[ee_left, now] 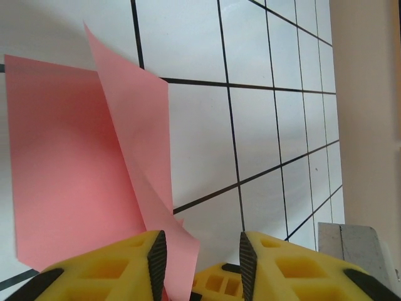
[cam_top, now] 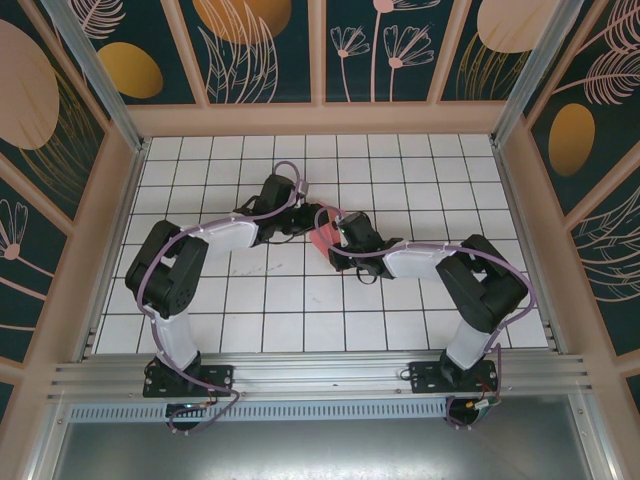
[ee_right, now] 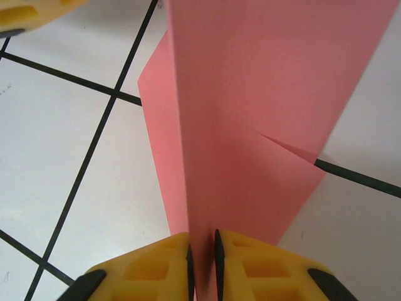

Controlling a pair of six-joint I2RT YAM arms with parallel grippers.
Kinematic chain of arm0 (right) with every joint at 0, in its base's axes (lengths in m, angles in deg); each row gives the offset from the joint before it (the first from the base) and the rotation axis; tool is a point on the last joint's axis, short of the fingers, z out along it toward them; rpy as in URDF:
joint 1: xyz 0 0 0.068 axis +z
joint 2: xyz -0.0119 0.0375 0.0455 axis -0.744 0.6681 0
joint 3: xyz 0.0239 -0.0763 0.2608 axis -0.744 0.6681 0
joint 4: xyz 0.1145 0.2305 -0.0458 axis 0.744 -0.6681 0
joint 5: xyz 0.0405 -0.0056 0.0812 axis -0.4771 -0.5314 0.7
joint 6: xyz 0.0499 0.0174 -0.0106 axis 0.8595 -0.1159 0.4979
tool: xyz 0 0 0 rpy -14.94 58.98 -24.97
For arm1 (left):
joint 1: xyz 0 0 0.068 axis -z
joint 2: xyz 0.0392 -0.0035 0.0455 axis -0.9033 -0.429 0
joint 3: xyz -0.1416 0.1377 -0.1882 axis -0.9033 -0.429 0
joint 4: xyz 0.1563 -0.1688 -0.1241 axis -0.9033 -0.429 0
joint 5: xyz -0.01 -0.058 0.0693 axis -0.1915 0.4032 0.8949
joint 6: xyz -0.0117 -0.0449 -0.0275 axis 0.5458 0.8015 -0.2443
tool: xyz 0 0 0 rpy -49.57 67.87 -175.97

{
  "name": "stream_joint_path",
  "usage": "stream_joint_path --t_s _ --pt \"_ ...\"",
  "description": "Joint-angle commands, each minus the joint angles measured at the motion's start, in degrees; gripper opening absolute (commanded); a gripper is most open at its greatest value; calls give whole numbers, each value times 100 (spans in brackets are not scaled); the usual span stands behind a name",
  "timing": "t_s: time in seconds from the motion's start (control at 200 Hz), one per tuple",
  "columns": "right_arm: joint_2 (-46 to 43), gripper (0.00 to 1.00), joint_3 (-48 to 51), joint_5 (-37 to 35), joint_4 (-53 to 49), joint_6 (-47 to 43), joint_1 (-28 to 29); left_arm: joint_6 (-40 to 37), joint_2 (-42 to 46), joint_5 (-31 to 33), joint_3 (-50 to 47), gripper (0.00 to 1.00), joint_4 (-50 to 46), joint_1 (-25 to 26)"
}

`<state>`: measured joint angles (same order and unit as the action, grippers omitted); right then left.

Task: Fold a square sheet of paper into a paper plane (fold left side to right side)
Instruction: Fourth fold the wing at the center of the table.

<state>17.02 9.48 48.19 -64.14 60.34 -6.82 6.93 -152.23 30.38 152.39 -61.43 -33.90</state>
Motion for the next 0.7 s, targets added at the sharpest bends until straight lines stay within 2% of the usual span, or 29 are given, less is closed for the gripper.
stream_joint_path --t_s 0.0,0.16,0.33,0.545,0.696 --pt "135 15 27 13 14 -76 23 -94 349 205 -119 42 -137 -28" --pt "163 11 25 203 33 -35 -3 -129 767 387 -381 48 -194 -184" --pt "89 10 81 393 89 9 -45 -213 1147 603 -603 50 -390 -292" --pt "-14 9 325 906 393 198 -233 -136 894 227 -761 43 -154 -275" --pt "-73 8 465 1324 616 299 -395 -95 376 91 -628 40 -50 -181"
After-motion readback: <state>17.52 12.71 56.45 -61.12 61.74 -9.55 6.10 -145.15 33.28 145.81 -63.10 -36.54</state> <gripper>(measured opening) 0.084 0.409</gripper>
